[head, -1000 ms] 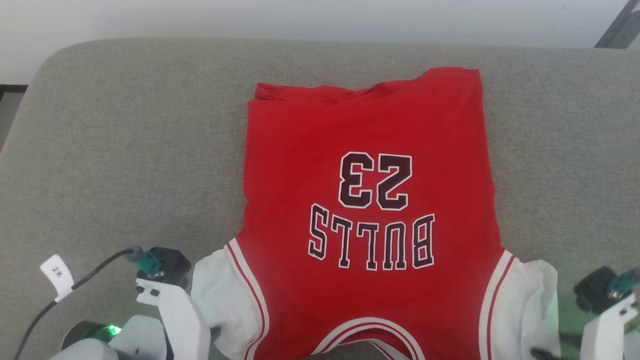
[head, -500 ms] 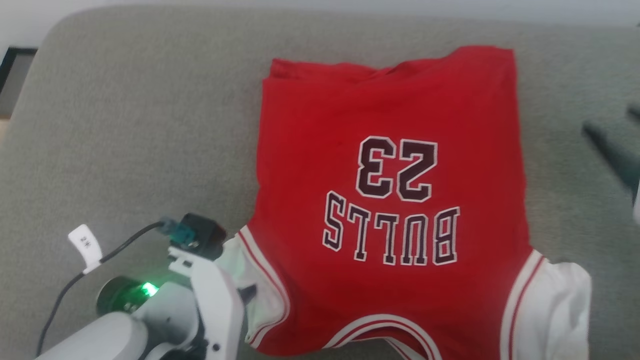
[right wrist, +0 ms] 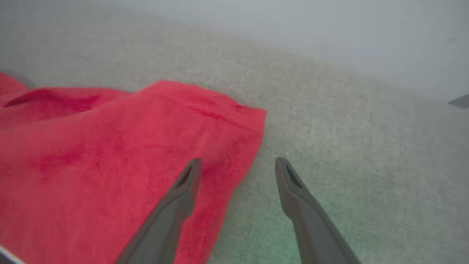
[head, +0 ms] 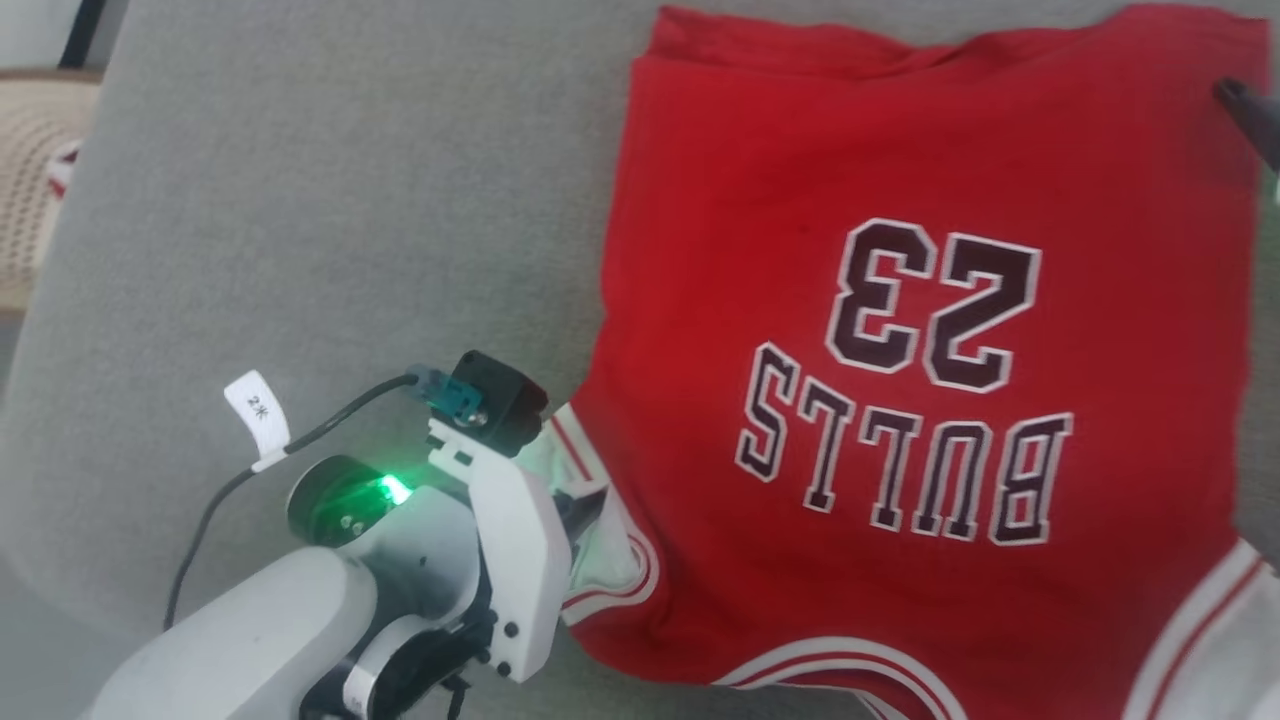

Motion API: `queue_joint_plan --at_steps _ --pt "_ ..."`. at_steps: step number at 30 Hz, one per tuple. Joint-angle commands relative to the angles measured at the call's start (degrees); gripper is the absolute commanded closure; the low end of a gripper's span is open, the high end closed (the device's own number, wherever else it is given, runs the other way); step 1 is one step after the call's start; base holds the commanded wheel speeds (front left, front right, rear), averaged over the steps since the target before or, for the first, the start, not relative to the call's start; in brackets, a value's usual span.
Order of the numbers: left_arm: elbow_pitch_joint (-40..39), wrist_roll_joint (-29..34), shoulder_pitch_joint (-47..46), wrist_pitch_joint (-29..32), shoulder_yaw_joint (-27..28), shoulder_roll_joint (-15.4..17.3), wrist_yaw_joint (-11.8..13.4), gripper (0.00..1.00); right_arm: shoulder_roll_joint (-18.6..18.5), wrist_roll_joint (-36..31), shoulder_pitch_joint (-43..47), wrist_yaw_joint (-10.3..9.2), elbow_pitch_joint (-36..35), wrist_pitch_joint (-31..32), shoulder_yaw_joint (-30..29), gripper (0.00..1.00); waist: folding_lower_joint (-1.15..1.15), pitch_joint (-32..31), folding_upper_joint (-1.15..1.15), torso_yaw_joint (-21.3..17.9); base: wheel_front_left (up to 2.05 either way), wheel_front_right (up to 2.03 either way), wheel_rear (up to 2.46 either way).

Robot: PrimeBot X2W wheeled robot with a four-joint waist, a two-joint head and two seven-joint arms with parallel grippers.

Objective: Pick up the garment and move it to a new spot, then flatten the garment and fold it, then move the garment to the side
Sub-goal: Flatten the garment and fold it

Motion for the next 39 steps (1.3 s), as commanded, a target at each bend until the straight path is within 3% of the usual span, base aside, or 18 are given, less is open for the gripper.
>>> queue_joint_plan --at_steps 1,8,9,18,26,33,39 --pt "0.5 0.9 -0.9 -0.4 0.0 -0.6 -0.5 1.0 0.5 0.0 -1.5 0.0 2.8 1.1 0.0 0.0 0.0 1.9 0.0 2.1 0.0 0.0 0.0" --pt "3.1 0.5 -1.6 -1.5 -0.4 -2.2 -2.2 1.0 3.1 -1.0 -4.6 -0.01 17.2 10.5 2.3 0.0 0.0 3.3 0.0 4.1 0.0 0.0 0.0" --pt "3.4 0.4 -1.6 -1.7 -0.4 -2.3 -2.3 1.0 3.3 -0.9 -4.7 0.01 18.1 11.2 2.9 1.0 0.0 3.3 0.0 4.2 0.0 0.0 0.0" --pt "5.9 -0.8 0.0 -2.8 0.8 -1.0 -2.6 1.0 0.0 3.0 -3.1 0.0 13.9 13.9 8.9 1.0 0.0 0.2 0.0 1.2 0.0 0.0 0.0" --pt "5.8 -1.9 2.2 -2.7 2.5 2.4 -1.2 1.0 -5.9 12.0 5.4 0.0 -5.0 13.3 13.4 1.0 0.0 -4.6 0.0 -4.1 0.0 0.0 0.0" --pt "4.7 -2.7 3.6 -2.1 3.3 4.8 -0.3 1.0 -11.4 16.4 19.8 0.0 -21.7 11.6 10.6 1.0 0.0 -7.0 0.0 -8.5 0.0 0.0 0.0" --pt "4.0 -3.0 4.2 -1.6 3.5 5.8 0.2 1.0 -12.8 18.0 36.5 0.0 -33.0 12.5 4.1 1.0 0.0 -8.1 0.0 -10.6 0.0 0.0 0.0"
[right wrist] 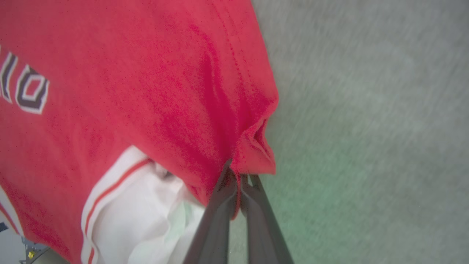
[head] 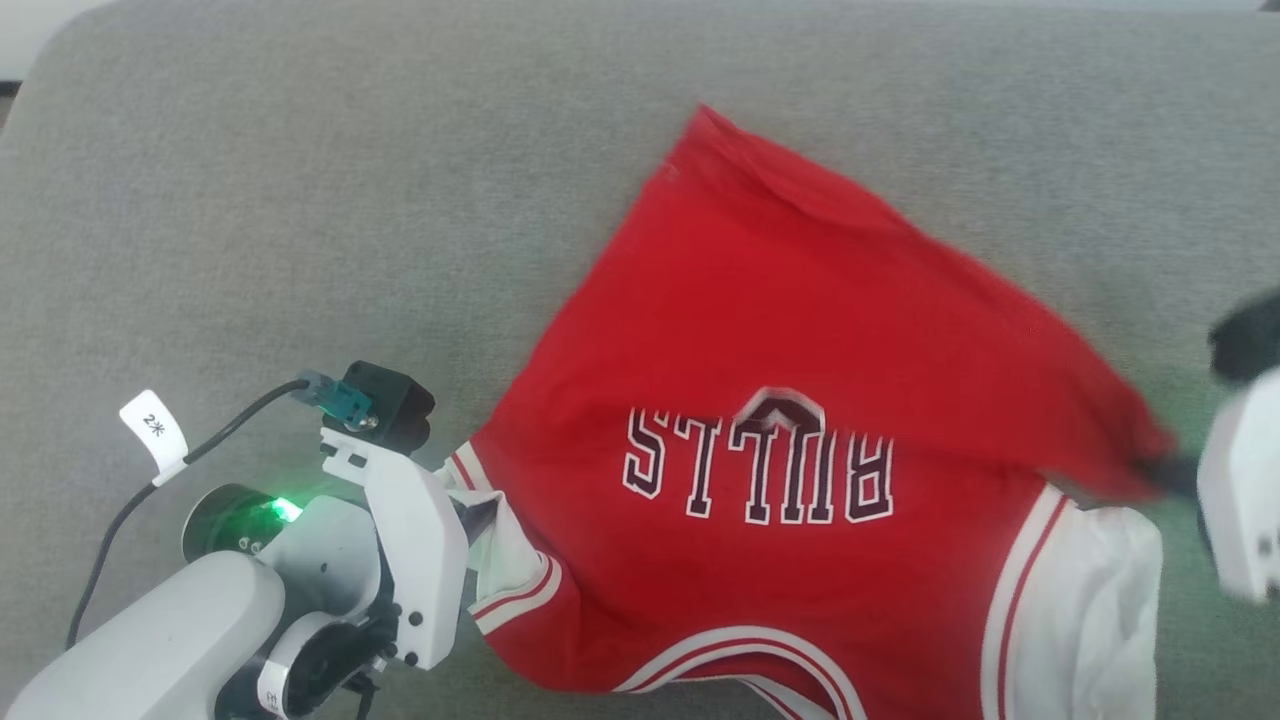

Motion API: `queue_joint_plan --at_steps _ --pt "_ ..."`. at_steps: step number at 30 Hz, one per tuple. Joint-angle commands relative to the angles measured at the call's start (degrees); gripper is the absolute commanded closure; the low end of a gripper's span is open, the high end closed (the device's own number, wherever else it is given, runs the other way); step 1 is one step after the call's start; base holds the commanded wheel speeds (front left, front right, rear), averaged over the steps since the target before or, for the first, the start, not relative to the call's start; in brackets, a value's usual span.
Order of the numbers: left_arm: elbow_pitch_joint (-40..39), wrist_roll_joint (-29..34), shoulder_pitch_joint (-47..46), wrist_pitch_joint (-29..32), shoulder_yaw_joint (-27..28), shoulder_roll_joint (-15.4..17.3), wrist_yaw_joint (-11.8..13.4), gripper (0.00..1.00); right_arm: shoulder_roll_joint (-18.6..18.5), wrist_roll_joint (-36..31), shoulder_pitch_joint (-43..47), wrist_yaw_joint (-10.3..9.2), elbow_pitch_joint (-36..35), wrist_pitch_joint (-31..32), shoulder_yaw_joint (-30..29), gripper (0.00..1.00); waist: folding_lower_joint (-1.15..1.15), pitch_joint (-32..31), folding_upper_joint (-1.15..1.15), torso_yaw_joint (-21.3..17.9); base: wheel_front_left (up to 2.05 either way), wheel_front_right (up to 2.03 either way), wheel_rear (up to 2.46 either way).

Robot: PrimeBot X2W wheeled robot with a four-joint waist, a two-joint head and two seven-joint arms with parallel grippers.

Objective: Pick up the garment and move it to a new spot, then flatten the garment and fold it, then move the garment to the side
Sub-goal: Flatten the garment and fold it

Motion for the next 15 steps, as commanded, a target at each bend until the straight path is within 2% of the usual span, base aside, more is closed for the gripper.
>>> queue_joint_plan --at_steps 1,5,9,13,14,15 --pt "-0.3 -0.5 0.9 0.1 0.1 0.1 0.3 1.0 0.0 -0.1 4.9 0.0 -2.3 0.7 -1.9 1.0 0.0 -0.6 0.0 -0.8 0.0 0.0 0.0" --pt "-0.6 -0.6 1.0 0.4 0.0 0.2 0.4 1.0 1.6 -0.6 13.9 0.0 -5.1 2.2 -5.7 1.0 0.0 -0.7 0.0 -1.1 0.0 0.0 0.0" --pt "-0.8 -0.6 1.0 0.5 -0.1 0.2 0.3 1.0 5.7 -2.9 23.2 0.0 -7.3 2.6 -9.6 1.0 0.0 -0.6 0.0 -1.1 0.0 0.0 0.0" --pt "-0.8 -0.7 0.9 0.5 0.0 0.0 0.5 1.0 9.8 -6.5 26.0 0.0 -7.1 2.2 -10.7 1.0 0.0 -0.4 0.0 -1.3 0.0 0.0 0.0" --pt "-0.8 -0.7 0.9 0.4 0.0 -0.1 0.5 1.0 10.5 -7.6 25.9 0.0 -6.8 1.7 -11.1 0.87 0.0 -0.3 0.0 -1.3 0.0 0.0 0.0" --pt "-0.8 -0.7 0.9 0.4 -0.1 -0.1 0.6 1.0 11.2 -8.7 25.5 0.0 -6.6 1.2 -11.6 0.54 0.0 -0.3 0.0 -1.3 0.0 0.0 0.0"
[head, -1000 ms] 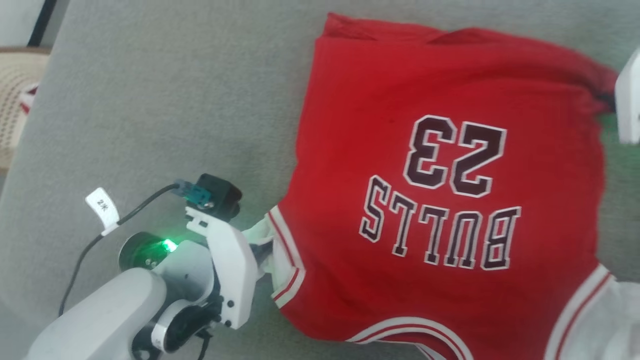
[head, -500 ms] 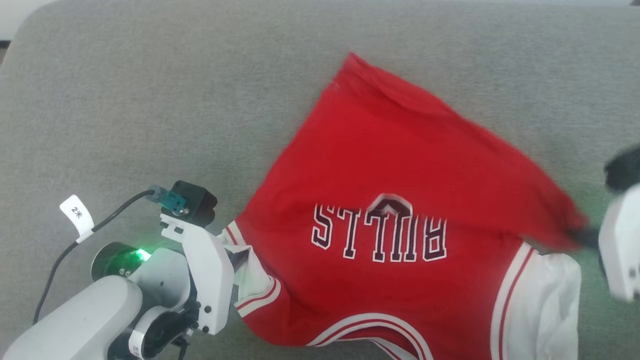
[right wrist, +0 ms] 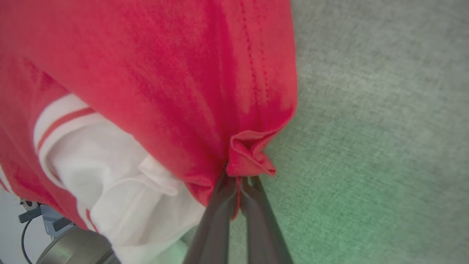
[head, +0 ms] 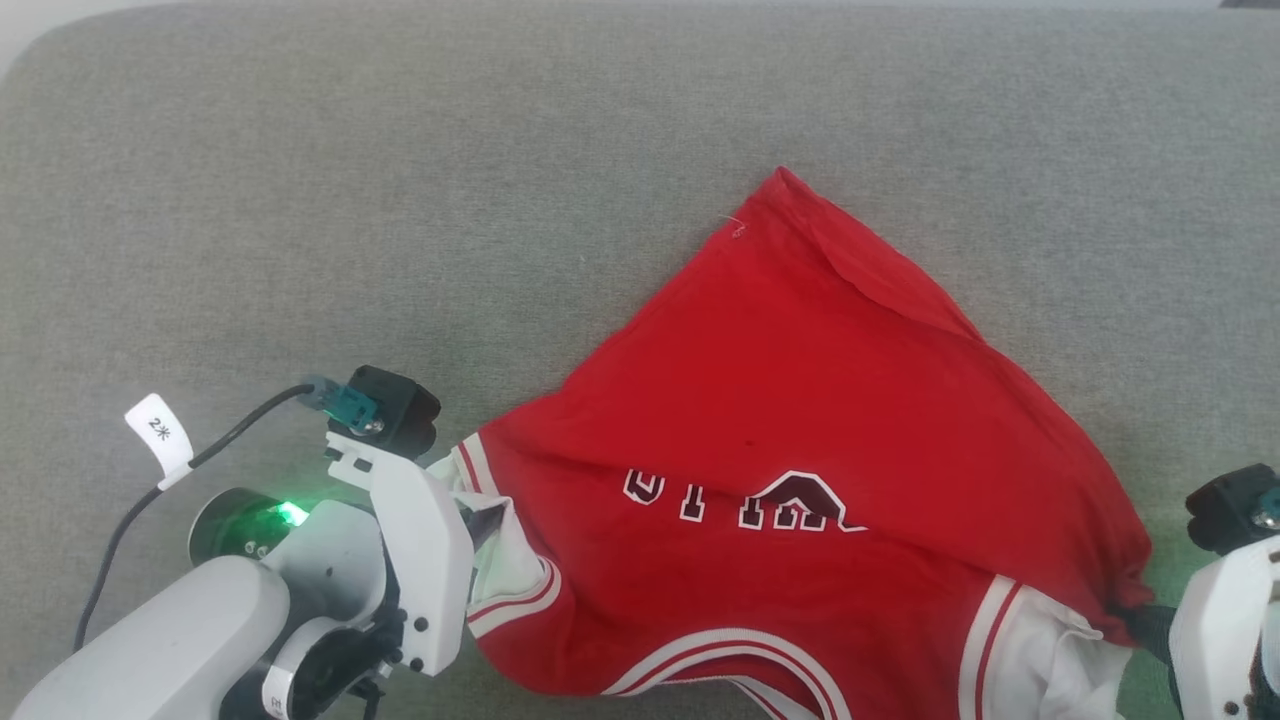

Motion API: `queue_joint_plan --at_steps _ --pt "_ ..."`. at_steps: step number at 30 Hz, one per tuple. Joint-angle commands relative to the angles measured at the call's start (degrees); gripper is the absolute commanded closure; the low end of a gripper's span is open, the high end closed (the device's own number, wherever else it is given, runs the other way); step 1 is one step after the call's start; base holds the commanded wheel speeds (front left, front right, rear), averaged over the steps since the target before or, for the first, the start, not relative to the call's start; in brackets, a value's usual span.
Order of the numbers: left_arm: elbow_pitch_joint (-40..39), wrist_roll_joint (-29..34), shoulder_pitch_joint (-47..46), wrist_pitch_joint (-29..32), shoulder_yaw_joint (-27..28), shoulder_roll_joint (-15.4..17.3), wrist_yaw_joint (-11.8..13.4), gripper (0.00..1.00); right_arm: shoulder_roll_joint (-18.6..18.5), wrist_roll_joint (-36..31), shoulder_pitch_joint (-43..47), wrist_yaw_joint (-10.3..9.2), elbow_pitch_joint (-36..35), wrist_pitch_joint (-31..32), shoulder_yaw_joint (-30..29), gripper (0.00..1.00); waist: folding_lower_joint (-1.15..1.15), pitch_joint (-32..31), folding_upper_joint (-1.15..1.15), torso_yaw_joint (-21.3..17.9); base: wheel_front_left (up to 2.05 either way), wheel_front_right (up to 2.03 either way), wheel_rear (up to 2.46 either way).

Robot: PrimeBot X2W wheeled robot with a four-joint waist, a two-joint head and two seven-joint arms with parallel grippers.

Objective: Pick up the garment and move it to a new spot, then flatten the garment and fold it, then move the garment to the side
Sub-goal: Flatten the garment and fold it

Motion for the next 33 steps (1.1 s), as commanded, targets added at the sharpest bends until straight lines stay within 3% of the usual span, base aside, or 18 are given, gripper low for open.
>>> queue_joint_plan --at_steps 1,9,15,20,27,33 --pt "-0.1 -0.6 0.7 0.1 0.0 -0.2 0.4 1.0 1.4 -0.8 1.3 -0.07 2.1 0.4 1.3 0.0 0.0 0.0 0.0 0.0 0.0 0.0 0.0" --pt "-0.4 0.0 0.3 0.4 -0.8 -1.0 0.2 1.0 -0.2 -2.6 -5.5 -0.04 -7.2 0.9 -3.2 0.0 0.0 -0.5 0.0 1.0 0.0 0.0 0.0" --pt "-0.6 0.3 -0.8 0.1 -1.6 -2.6 -0.3 1.0 -1.2 -5.4 -16.6 -0.03 -10.5 -0.2 -0.2 0.0 0.0 0.0 0.0 2.9 0.0 0.0 0.0" --pt "0.0 1.2 -2.3 0.2 -2.7 -4.5 -1.3 1.0 1.0 -8.0 -29.4 -0.03 -2.8 -4.3 8.2 0.0 0.0 1.0 0.0 5.3 0.0 0.0 0.0" --pt "1.4 2.2 -4.9 -0.1 -4.1 -7.3 -3.2 1.0 4.4 -7.7 -46.0 -0.03 16.5 -9.1 20.4 0.0 0.0 3.2 0.0 9.3 0.0 0.0 0.0" --pt "2.7 2.6 -6.5 -0.6 -4.8 -9.3 -4.6 1.0 5.2 -6.1 -54.1 -0.04 28.6 -8.7 28.6 0.0 0.0 4.6 0.0 12.0 0.0 0.0 0.0"
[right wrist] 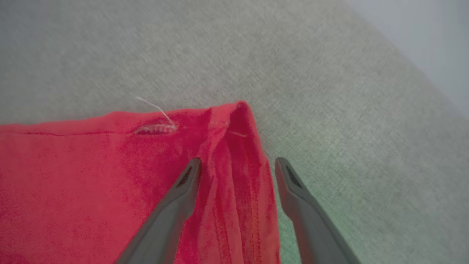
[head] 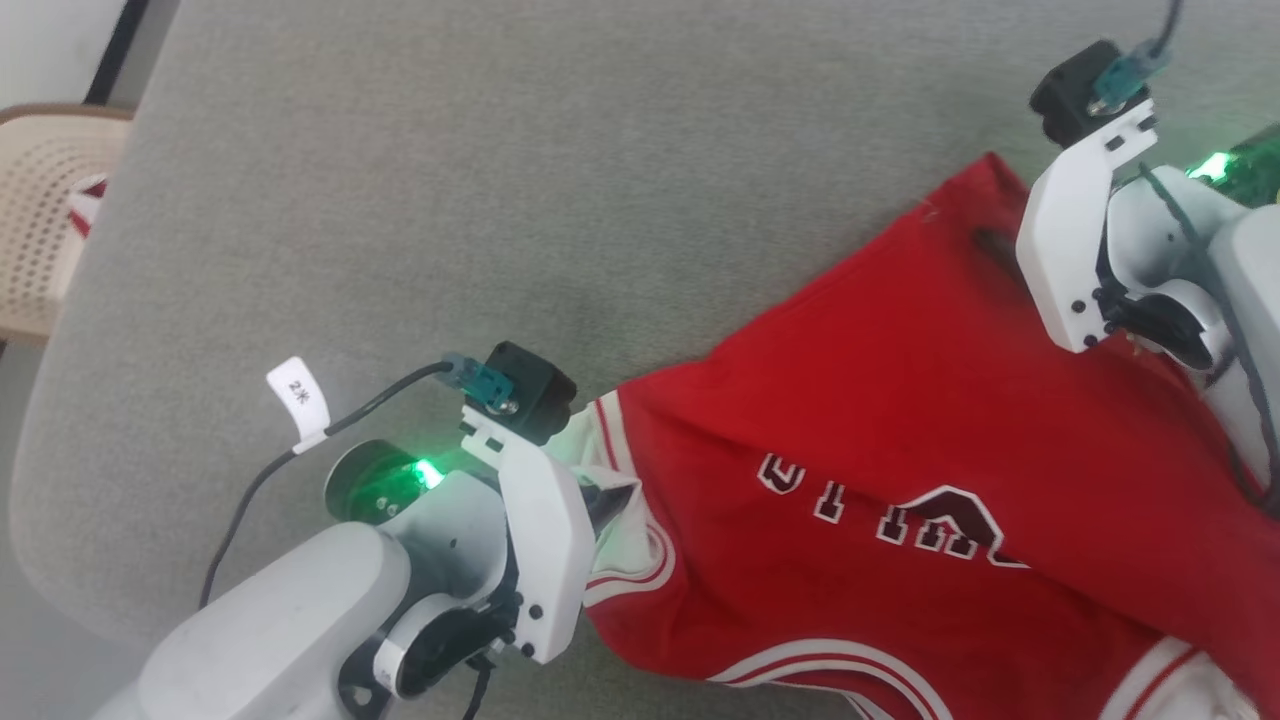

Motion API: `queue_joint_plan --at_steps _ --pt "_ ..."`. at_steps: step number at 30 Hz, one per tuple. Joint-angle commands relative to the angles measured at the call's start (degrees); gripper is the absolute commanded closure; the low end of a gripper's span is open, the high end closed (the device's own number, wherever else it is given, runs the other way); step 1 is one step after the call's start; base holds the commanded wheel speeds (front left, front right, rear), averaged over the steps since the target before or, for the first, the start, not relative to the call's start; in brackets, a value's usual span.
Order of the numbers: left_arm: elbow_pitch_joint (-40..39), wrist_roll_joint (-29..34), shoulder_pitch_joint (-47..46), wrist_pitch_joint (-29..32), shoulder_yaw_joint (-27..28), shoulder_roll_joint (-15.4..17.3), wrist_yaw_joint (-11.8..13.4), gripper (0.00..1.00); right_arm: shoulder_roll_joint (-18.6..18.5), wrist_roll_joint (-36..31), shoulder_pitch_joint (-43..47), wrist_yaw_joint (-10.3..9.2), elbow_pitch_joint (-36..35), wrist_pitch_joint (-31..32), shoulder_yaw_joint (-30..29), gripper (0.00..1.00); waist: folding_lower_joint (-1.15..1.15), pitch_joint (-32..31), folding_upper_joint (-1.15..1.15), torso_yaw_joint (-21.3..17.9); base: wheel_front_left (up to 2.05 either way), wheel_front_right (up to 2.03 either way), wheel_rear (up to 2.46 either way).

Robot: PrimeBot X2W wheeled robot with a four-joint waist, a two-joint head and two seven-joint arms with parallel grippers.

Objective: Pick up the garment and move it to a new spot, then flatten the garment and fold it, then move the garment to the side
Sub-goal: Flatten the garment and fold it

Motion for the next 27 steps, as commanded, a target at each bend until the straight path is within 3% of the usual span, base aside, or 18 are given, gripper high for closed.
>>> queue_joint_plan --at_steps 1,6,8,15,27 --pt "0.8 0.6 -1.1 -0.5 -0.2 -0.9 -0.7 1.0 0.3 1.3 -2.1 -0.02 4.4 1.2 3.1 0.0 0.0 1.3 0.0 1.9 0.0 0.0 0.0" --pt "2.7 0.3 -2.0 -1.2 -0.5 -2.4 -1.9 1.0 0.8 4.0 -3.2 -0.07 14.4 4.7 9.5 0.0 0.0 2.1 0.0 3.3 0.0 0.0 0.0" --pt "3.5 0.1 -2.0 -1.3 -0.5 -2.7 -2.2 1.0 1.0 5.6 -2.9 -0.07 16.8 6.3 11.9 1.0 0.0 2.1 0.0 3.6 0.0 0.0 0.0" --pt "5.7 -0.3 -2.9 -1.4 0.5 -1.8 -2.4 1.0 -1.1 8.8 -6.9 -0.08 17.1 2.3 14.6 1.0 0.0 0.6 0.0 2.3 0.0 0.0 0.0" --pt "7.8 1.6 -12.9 4.5 5.3 5.0 -0.6 1.0 -6.1 11.8 -11.5 -0.05 10.7 -7.0 14.4 1.0 0.0 -6.7 0.0 -4.1 0.0 0.0 0.0"
